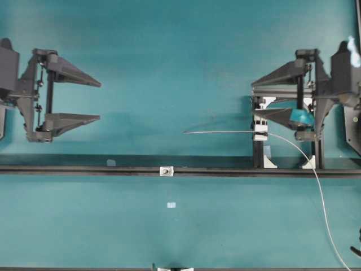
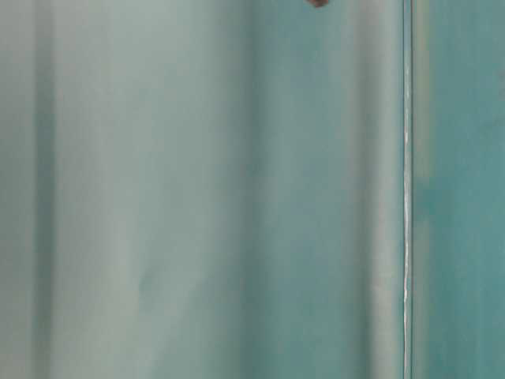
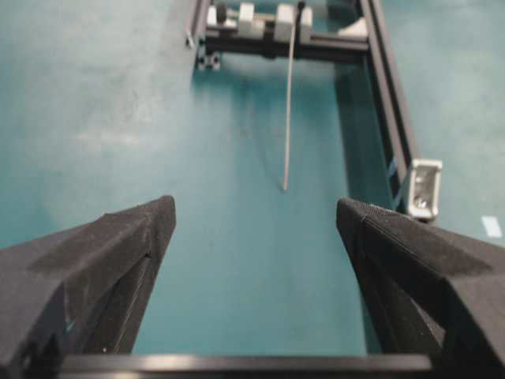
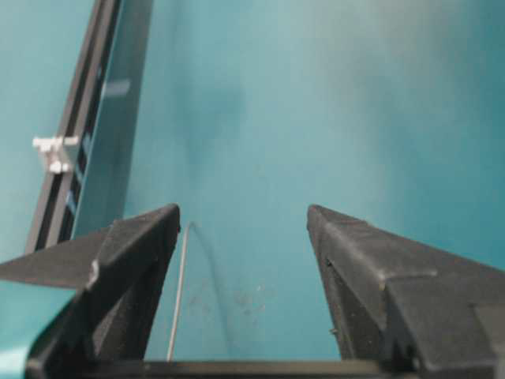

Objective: Insert the wire through the hole in the metal fitting marked with a red label. (retake)
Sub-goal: 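Move both open grippers inward toward the wire and rail, then lower the right gripper over the grey wire near the clamp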

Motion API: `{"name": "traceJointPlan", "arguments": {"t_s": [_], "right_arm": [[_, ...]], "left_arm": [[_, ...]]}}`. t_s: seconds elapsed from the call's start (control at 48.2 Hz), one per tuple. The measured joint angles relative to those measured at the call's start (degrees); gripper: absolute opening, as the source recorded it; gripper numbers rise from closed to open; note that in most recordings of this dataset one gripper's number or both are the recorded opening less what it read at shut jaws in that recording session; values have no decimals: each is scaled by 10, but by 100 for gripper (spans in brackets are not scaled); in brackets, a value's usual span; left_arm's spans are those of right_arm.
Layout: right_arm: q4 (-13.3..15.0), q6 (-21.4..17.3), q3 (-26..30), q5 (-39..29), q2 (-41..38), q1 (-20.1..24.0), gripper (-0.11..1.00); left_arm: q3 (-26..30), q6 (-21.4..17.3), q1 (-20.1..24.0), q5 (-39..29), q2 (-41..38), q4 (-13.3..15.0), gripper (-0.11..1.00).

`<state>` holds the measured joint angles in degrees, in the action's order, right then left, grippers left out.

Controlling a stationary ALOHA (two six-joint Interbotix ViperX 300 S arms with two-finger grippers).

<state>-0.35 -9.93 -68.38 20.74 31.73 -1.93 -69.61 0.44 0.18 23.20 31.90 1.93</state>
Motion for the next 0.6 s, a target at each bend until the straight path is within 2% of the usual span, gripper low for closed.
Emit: {"name": "traceJointPlan", "arguments": {"t_s": [0.601], "right_arm": [[0,0,55,1,-139,23,76]], "left_arm": [[40,0,0,0,-113,0,68]]}}
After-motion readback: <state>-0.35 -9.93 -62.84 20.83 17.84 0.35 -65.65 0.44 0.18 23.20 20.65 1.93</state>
